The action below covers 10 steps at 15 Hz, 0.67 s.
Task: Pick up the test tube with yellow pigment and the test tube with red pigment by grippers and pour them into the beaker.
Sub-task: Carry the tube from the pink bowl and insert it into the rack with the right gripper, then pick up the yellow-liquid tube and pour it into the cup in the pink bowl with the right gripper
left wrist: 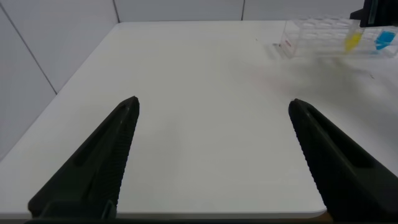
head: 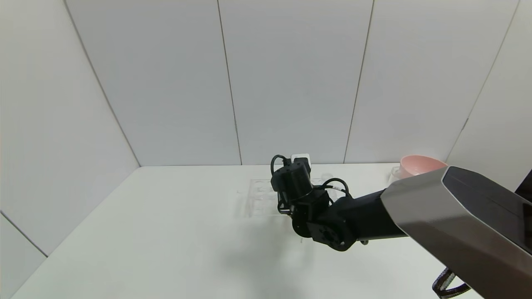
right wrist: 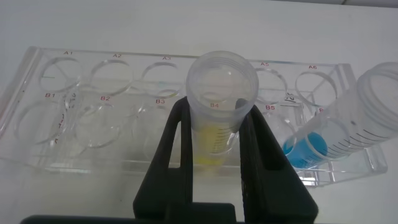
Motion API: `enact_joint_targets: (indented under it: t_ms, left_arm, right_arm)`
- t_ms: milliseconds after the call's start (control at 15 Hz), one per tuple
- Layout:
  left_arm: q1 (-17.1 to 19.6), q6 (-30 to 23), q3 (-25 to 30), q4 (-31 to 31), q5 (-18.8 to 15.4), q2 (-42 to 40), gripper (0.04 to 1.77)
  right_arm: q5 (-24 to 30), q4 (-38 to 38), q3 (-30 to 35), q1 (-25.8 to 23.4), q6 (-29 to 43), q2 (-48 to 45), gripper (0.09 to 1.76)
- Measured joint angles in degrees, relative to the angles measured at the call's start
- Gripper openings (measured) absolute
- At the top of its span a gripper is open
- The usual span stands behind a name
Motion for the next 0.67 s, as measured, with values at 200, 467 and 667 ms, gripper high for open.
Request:
enact_joint_targets:
  t_ms: [200, 467, 667]
  left_arm:
    - [0.0, 0.0, 0.0, 0.0, 0.0, 0.0, 1.72]
    - [0.0, 0.0, 0.0, 0.0, 0.0, 0.0, 1.72]
    - [0.0, 0.0, 0.0, 0.0, 0.0, 0.0, 1.72]
  right_arm:
    - [-0.4, 0.1, 0.0, 0.0, 0.0, -0.1, 0.49]
    - [-0.2, 0.6, 0.5, 0.0, -1.4, -3.0, 0.50]
    - [0.0, 0.8, 1.2, 0.0, -4.0, -6.4, 0.50]
